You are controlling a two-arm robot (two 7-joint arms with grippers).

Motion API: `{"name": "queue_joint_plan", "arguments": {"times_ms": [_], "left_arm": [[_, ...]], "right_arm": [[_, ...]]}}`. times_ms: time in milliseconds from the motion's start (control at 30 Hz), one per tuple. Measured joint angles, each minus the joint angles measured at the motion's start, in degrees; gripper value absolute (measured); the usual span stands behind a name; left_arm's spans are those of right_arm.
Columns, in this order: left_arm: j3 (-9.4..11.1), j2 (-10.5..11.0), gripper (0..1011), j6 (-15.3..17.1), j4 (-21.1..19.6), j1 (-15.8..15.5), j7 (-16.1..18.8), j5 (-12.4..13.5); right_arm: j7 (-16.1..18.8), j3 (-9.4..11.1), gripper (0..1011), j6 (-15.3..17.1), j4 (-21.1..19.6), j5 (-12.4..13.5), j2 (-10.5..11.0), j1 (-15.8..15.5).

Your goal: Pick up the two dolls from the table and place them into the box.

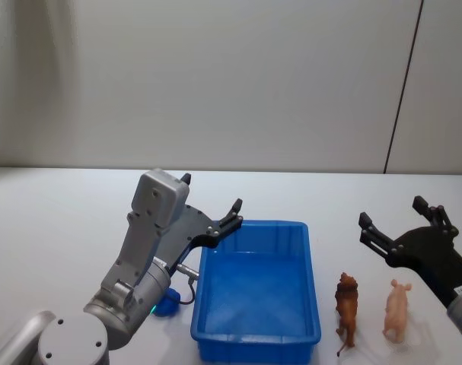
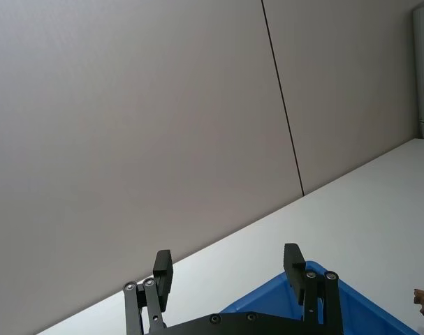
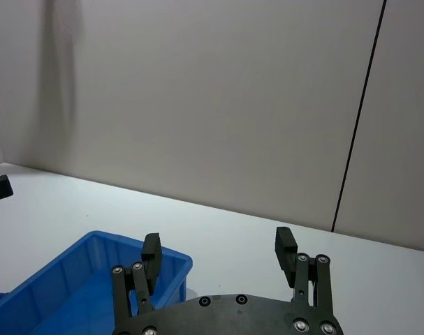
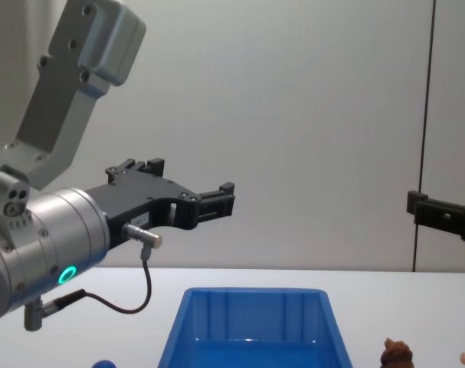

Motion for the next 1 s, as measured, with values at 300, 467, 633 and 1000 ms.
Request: {"name": "queue_joint_plan", "arguments": {"times_ms": [300, 467, 633, 1000], "left_arm": [[0.00, 0.00, 1001, 0.00, 0.00, 0.00, 0.00, 0.00], [0.00, 0.00, 1001, 0.00, 0.00, 0.00, 0.00, 0.00], [0.00, 0.00, 1001, 0.00, 0.00, 0.00, 0.00, 0.00], [0.00, 0.00, 1001, 0.00, 0.00, 0.00, 0.00, 0.00]], "right_arm": [[0.00, 0.00, 1001, 0.00, 0.00, 0.00, 0.00, 0.00], [0.00, 0.00, 1001, 0.00, 0.00, 0.00, 0.00, 0.00], [0.00, 0.00, 1001, 0.00, 0.00, 0.00, 0.00, 0.00], [0.00, 0.00, 1001, 0.00, 0.00, 0.00, 0.00, 0.00]]}}
